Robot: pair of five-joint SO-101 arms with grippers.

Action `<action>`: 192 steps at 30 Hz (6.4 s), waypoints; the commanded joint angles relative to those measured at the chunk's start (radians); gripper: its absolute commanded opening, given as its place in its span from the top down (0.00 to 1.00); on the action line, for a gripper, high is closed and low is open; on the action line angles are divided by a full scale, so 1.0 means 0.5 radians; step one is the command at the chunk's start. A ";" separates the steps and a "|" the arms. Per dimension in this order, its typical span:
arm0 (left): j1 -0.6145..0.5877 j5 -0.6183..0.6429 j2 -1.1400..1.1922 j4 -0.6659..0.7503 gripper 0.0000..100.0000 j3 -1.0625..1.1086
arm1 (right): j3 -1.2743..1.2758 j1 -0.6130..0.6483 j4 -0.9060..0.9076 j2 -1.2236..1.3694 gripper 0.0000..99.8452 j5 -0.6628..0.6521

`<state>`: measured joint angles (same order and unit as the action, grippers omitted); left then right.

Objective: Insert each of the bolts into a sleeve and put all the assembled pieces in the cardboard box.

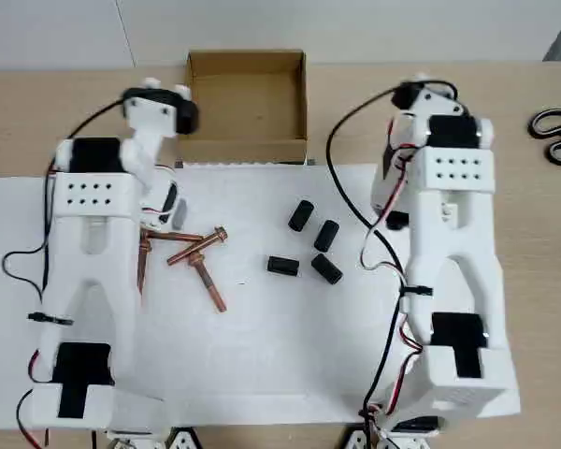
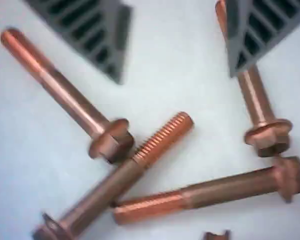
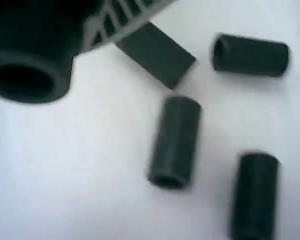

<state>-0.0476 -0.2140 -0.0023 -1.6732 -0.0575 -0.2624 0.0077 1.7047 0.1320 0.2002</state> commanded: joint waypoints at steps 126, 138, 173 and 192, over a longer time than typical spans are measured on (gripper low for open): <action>0.408 -0.325 0.040 0.046 0.99 -0.339 | 0.420 -0.140 0.029 -0.624 1.00 -0.172; 0.408 0.074 -0.620 0.126 1.00 -0.330 | 0.825 0.143 0.008 -1.610 1.00 -0.589; 0.420 1.350 -3.578 1.498 1.00 2.699 | 2.587 0.661 -0.391 -3.896 1.00 -0.583; 0.427 1.998 -3.563 2.225 1.00 2.816 | 3.145 1.238 -1.450 -3.890 1.00 -0.586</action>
<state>0.1626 0.7250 -1.7791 -0.5915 1.3541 1.2950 0.6091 1.0587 -1.8044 -0.0836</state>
